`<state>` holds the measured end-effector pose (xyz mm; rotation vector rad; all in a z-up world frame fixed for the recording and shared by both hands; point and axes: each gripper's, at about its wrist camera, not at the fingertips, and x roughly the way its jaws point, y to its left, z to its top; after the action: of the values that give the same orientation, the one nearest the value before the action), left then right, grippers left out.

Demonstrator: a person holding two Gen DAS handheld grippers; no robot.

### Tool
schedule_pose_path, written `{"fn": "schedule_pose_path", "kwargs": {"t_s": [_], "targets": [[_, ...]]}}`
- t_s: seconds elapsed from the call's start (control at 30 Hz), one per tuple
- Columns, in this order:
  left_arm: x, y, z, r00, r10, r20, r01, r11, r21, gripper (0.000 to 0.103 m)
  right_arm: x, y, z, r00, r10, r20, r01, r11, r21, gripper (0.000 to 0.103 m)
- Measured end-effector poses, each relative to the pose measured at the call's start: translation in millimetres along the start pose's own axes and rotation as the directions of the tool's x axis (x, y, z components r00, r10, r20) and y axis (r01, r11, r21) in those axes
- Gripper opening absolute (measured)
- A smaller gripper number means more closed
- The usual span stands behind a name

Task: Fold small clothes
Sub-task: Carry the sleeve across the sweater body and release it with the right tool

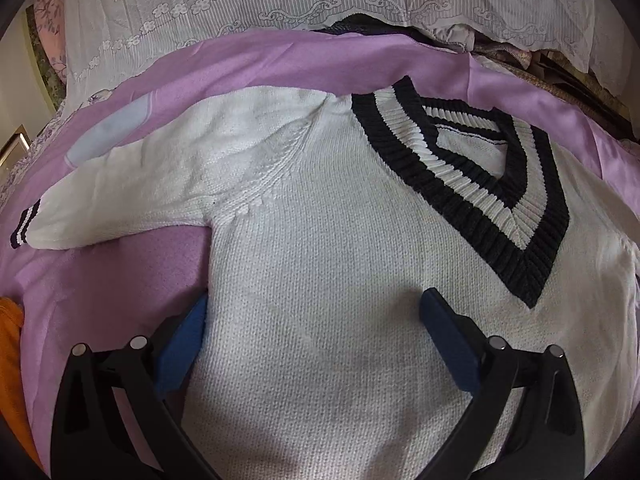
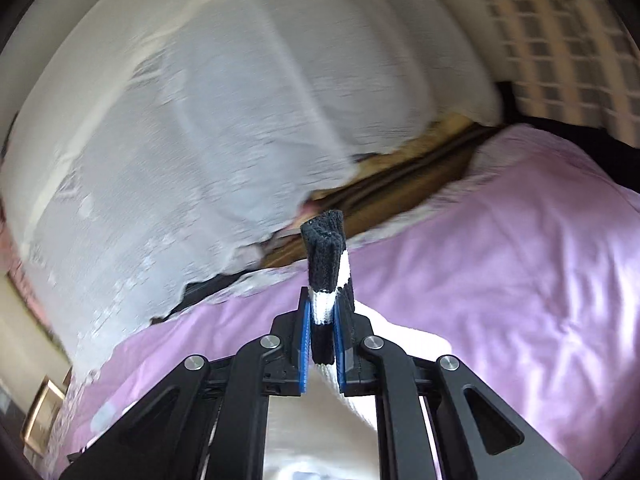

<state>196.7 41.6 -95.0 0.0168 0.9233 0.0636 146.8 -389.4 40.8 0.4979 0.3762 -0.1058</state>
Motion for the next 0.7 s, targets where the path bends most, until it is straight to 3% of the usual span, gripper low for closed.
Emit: {"fn": "schedule_pose_path", "kwargs": {"t_s": [0.17,0.37,0.53,0.7], "targets": [[0,1,0,1.000,-0.003,-0.004,0.003,1.000,-0.006,0.099,30,108,-19,0.995,0.079,-0.067,-0.090,0.981,-0.173,0.011],[1,3,0,1.000,-0.012,-0.012,0.012,0.999,-0.031,0.099,69,201,-71,0.970,0.152,-0.191,-0.201,0.941,-0.273,0.011],[2,3,1,1.000,-0.016,-0.015,0.016,0.999,-0.050,0.099,96,244,-114,0.938,0.191,-0.289,-0.277,0.914,-0.296,0.011],[3,5,1,1.000,-0.016,-0.012,0.015,0.998,-0.062,0.099,114,257,-147,0.907,0.224,-0.356,-0.340,0.889,-0.307,0.011]]}}
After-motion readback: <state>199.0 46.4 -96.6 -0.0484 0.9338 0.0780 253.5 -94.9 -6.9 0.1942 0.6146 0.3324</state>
